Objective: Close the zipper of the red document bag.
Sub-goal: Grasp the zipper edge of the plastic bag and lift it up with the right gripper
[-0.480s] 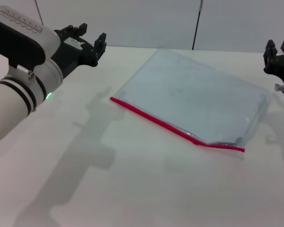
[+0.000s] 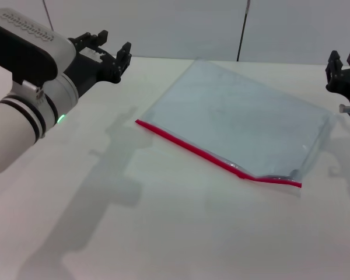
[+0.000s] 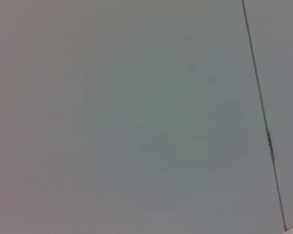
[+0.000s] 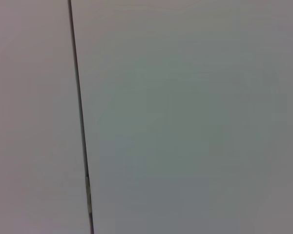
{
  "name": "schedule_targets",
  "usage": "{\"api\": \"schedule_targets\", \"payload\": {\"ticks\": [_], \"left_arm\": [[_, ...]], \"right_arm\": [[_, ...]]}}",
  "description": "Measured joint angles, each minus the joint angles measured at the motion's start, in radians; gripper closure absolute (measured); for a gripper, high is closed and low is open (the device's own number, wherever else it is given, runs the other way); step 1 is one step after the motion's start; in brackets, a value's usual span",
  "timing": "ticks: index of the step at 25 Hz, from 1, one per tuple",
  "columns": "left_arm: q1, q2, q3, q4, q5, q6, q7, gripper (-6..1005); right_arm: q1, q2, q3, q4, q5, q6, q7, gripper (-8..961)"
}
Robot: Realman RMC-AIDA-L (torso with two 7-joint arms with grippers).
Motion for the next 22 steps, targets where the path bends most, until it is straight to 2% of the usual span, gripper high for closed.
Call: {"api": "schedule_targets", "payload": {"ticks": [8, 12, 14, 15, 16, 19, 22], "left_arm": [[-0.014, 0.001, 0.0, -0.023, 0.0, -0.002, 0.0, 512], [-0.013, 0.004, -0.002, -0.023, 0.0, -0.002, 0.0, 512], [-0.011, 0.005, -0.002, -0.023, 0.0, -0.002, 0.0, 511], [-0.01, 0.006, -0.002, -0.023, 0.0, -0.002, 0.0, 511], [-0.01, 0.006, -0.002, -0.021, 0.0, -0.002, 0.0, 511], [-0.007, 0.006, -0.003, -0.021, 0.0, -0.002, 0.0, 511], [-0.005, 0.007, -0.003, -0.021, 0.0, -0.002, 0.0, 511]], "right_arm": [[0.001, -0.005, -0.019, -0.015, -0.007, -0.018, 0.0, 610], [-0.029, -0.019, -0.029, -0.103, -0.041, -0.115, -0.005, 609], [-0.066, -0.034, -0.022, -0.174, -0.075, -0.186, -0.007, 609], [-0.102, -0.055, -0.02, -0.256, -0.11, -0.259, -0.01, 609], [-0.102, -0.055, -0.02, -0.256, -0.11, -0.259, -0.01, 608], [-0.138, -0.092, -0.019, -0.372, -0.189, -0.393, -0.011, 603], [-0.15, -0.119, -0.014, -0.452, -0.261, -0.53, -0.012, 589]]}}
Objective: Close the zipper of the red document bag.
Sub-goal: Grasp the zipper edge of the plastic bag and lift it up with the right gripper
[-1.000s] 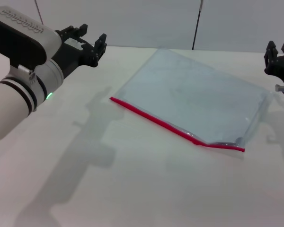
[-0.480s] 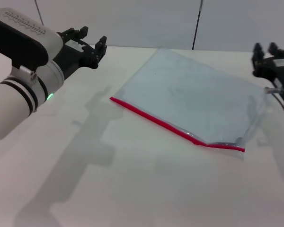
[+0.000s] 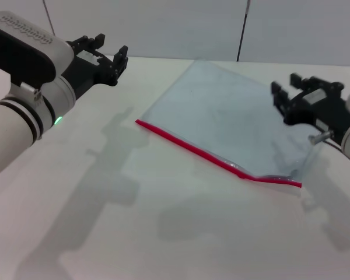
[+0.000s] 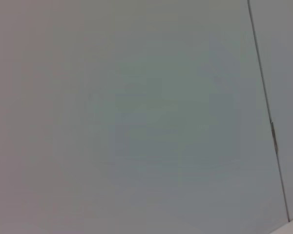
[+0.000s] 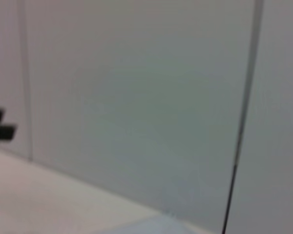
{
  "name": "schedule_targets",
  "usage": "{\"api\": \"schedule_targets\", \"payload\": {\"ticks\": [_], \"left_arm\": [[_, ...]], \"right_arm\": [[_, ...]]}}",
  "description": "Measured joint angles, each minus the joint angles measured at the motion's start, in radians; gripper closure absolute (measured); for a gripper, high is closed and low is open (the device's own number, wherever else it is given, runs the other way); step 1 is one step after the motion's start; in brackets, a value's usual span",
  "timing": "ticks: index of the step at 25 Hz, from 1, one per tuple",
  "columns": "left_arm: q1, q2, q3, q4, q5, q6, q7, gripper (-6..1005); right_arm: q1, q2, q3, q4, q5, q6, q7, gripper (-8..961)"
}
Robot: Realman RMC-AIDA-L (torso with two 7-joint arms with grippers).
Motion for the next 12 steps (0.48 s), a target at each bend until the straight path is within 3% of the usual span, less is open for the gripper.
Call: {"api": "schedule_targets", "payload": {"ticks": [3, 6, 12], "left_arm": [[0.002, 0.002, -0.002, 0.0, 0.0, 0.0, 0.0, 511], [0.003, 0.003, -0.009, 0.0, 0.0, 0.0, 0.0, 511], [0.008, 0.002, -0.017, -0.001, 0.005, 0.0, 0.0, 510]], "right_arm": [[-0.014, -0.003, 0.025, -0.045, -0.035, -0.134, -0.038, 579], [-0.037, 0.012, 0.064, -0.085, -0.045, -0.294, -0.162, 576], [-0.086, 0.115, 0.195, -0.139, -0.066, -0.571, -0.414, 570]]}}
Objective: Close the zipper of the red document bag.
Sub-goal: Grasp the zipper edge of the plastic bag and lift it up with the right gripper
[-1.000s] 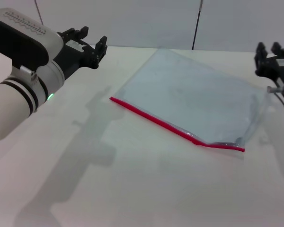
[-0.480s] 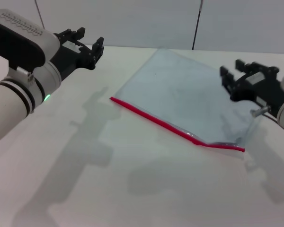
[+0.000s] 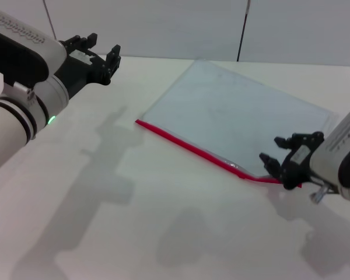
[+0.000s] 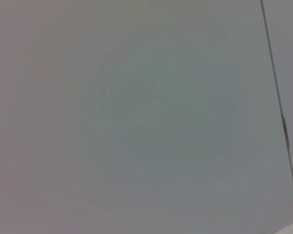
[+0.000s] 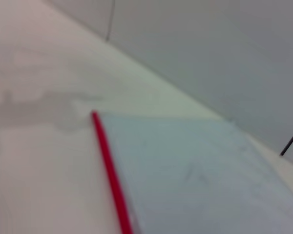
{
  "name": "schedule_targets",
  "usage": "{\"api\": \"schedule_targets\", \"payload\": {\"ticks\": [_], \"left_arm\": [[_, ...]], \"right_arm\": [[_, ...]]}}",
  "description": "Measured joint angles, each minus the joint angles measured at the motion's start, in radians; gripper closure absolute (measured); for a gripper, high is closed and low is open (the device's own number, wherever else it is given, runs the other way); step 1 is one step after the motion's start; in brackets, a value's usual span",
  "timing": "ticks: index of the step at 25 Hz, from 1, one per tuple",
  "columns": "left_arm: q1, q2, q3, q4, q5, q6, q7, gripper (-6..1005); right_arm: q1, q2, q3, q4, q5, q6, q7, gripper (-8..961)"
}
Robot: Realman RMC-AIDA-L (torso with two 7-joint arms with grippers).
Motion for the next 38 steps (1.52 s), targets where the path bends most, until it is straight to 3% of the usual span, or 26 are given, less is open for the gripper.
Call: {"api": "schedule_targets", "payload": {"ticks": [1, 8, 14, 20, 38], "left_arm": [[0.0, -0.001, 0.0, 0.0, 0.001, 0.0, 0.0, 510], [0.005, -0.002, -0.01, 0.0, 0.004, 0.0, 0.003, 510], [0.002, -0.002, -0.011, 0.0, 0.005, 0.0, 0.004, 509], [0.004, 0.0, -0.011, 0.0, 0.005, 0.0, 0.009, 509], [-0.001, -0.003, -0.011, -0.001, 0.004, 0.0, 0.009, 508]], "right_arm": [[-0.008, 0.008, 0.009, -0.016, -0.012, -0.032, -0.018, 569], [-0.015, 0.007, -0.009, -0.065, -0.104, -0.112, -0.008, 530], [0.002, 0.008, -0.073, -0.055, -0.282, -0.127, 0.086, 323], [0.004, 0.009, -0.163, -0.074, -0.494, -0.138, 0.205, 243], [0.101, 0.006, -0.141, 0.05, -0.504, -0.135, 0.217, 248]]}}
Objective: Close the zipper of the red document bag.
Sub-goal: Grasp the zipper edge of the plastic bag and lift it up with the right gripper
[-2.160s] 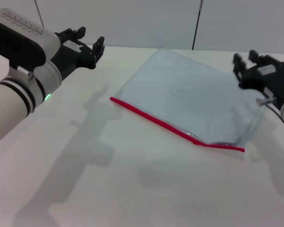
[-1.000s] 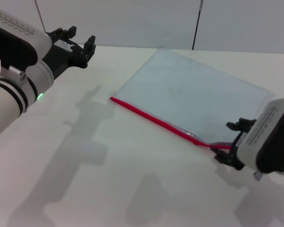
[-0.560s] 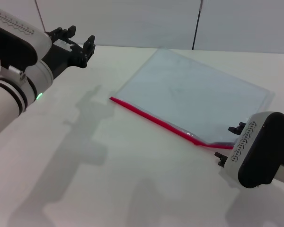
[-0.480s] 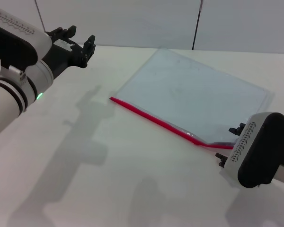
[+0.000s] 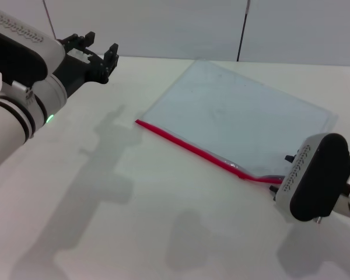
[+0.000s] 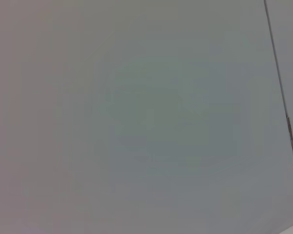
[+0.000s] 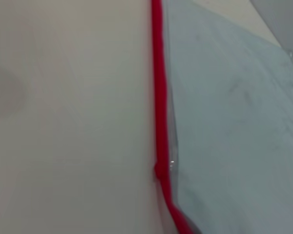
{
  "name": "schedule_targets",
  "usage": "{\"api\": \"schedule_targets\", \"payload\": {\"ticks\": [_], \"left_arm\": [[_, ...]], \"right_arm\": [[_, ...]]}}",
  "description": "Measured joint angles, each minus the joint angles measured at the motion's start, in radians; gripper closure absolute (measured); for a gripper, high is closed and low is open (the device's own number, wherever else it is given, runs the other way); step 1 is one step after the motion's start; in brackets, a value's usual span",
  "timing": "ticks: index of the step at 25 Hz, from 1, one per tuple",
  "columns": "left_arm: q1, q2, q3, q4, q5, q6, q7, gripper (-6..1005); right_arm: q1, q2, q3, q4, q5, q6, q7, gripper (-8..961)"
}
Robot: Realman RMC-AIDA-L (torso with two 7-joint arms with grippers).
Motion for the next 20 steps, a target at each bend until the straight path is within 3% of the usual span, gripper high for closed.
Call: {"api": "schedule_targets", "payload": {"ticks": [20], "left_arm": [[-0.001, -0.001, 0.0, 0.0, 0.0, 0.0, 0.0, 507]], "right_arm": [[0.07, 0.001, 0.046, 0.075, 0.0, -0.007, 0.013, 254]]}}
